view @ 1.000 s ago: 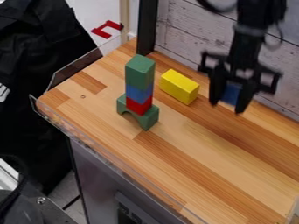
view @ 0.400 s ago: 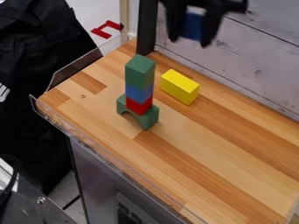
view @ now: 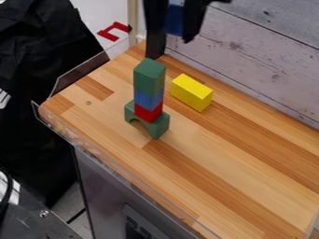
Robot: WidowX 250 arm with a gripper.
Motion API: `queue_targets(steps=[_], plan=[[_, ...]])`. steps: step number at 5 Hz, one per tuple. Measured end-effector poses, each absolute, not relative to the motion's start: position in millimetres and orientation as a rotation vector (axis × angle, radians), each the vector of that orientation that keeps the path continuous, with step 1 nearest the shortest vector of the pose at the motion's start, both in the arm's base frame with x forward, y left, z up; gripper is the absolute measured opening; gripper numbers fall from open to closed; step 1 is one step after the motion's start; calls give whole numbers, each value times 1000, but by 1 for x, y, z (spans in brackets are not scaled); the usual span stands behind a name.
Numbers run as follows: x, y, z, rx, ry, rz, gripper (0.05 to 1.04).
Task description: Put the blue triangle on top of the green cube
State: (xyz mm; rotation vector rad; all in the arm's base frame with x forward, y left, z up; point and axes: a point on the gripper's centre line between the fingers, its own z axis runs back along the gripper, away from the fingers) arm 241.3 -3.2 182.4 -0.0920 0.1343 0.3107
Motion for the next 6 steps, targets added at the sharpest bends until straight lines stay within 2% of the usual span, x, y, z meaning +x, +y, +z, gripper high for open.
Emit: queue_targets(steps=[3, 6], plan=[[248, 12, 154, -67, 166, 276, 482], [244, 25, 141, -74, 197, 277, 482]])
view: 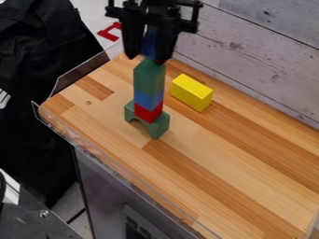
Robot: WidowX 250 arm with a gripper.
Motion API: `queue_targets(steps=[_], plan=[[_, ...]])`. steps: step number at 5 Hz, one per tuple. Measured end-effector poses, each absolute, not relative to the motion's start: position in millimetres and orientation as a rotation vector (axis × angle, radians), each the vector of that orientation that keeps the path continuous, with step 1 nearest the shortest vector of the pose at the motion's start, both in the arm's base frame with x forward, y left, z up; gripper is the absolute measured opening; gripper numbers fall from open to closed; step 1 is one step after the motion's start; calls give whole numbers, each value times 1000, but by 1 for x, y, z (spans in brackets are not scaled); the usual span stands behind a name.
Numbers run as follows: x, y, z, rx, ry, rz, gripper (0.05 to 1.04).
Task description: Put the blue triangle on top of the green cube
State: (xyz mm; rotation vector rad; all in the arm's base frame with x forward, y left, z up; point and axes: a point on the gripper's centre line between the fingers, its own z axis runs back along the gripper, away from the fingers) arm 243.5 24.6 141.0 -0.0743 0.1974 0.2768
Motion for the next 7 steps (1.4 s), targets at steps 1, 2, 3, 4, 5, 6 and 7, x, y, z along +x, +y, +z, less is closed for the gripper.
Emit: queue_targets(steps=[1, 2, 3, 4, 5, 6, 7], plan=[[237, 29, 135, -95, 221, 296, 482], [236, 30, 134, -100, 222, 294, 482], [237, 30, 134, -100, 218, 289, 482], [237, 27, 134, -98, 222, 284, 482], [240, 24, 132, -94, 227, 272, 482], [242, 18, 128, -96, 238, 259, 482], [242, 18, 127, -92, 242, 266, 482]])
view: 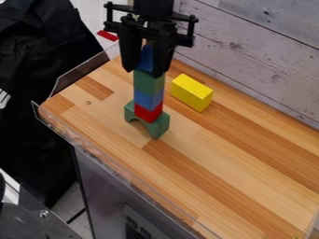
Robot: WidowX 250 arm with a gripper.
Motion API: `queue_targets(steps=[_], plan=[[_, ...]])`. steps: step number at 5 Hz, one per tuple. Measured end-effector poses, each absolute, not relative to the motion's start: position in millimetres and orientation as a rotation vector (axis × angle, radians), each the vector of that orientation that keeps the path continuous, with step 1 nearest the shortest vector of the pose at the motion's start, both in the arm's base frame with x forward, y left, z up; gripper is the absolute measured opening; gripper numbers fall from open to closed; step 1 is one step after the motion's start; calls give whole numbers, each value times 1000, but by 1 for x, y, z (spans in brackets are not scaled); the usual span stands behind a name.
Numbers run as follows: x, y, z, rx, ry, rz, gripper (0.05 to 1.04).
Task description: Put the blue triangle on top of the green cube
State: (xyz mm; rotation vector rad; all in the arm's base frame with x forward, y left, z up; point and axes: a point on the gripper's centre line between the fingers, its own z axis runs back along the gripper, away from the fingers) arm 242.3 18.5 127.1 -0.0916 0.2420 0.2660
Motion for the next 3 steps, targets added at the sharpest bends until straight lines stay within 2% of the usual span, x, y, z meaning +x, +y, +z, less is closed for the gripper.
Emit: queue_targets(steps=[1, 2, 3], plan=[[242, 18, 127, -92, 242, 268, 551], [241, 17, 126, -93, 258, 274, 862], [241, 16, 125, -96, 265, 284, 1007]])
